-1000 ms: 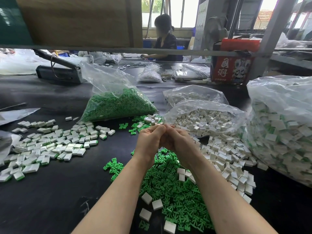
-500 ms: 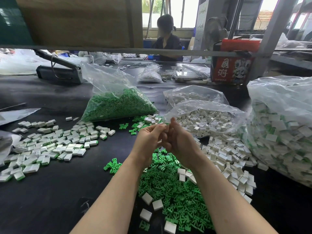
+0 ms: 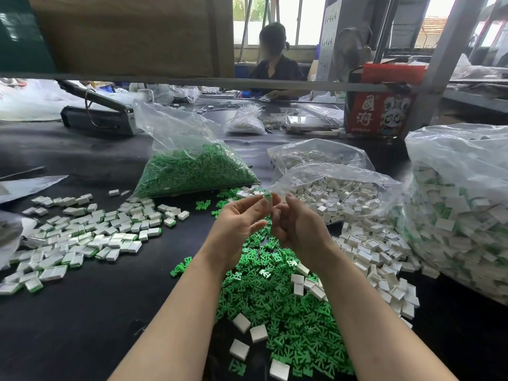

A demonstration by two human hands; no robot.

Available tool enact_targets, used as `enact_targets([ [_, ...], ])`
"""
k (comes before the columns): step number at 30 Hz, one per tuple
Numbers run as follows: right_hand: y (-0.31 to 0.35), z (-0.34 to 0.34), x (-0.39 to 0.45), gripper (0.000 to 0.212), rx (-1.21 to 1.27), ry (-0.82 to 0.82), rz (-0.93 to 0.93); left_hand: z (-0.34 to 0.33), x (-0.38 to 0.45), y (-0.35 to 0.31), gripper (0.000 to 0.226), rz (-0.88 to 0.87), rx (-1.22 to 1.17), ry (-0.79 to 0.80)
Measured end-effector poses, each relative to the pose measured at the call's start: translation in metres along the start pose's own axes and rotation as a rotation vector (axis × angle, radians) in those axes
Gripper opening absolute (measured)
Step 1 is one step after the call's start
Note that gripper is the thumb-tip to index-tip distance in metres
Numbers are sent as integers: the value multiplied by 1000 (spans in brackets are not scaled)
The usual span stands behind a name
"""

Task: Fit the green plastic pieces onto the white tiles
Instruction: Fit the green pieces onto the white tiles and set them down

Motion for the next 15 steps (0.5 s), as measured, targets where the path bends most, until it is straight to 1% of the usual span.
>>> enact_targets([
  [3, 1, 0, -1, 50, -40, -28, 13, 2, -1, -2, 26, 8, -16, -15],
  [5, 2, 3, -1, 47, -139, -73, 16, 6, 0, -3, 30, 22, 0, -53],
  [6, 3, 5, -2, 46, -212, -96, 9, 11, 1, -4, 31, 33, 1, -105],
  [8, 3, 10, -4, 45, -374, -149, -6, 28, 1, -3, 27, 81, -53, -289],
  [10, 4, 16, -4, 42, -545, -218, -11, 49, -1, -1, 13, 162, -197, -486],
  [12, 5, 24, -3, 39, -758, -289, -14, 68, -4, -2, 17, 208, -417, -606],
  [15, 10, 39, -3, 31, -1049, -423, 11, 93, -8, -8, 26, 174, -655, -697],
])
Point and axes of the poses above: each hand's wrist, its own x-axis towards the middle knuckle, its own z-axis out of the back of the hand, y = z × x, the point moved 4 cm from there along x, towards the middle knuckle, and after that the axes turned 6 degrees about -x, right-handed, at the moved point
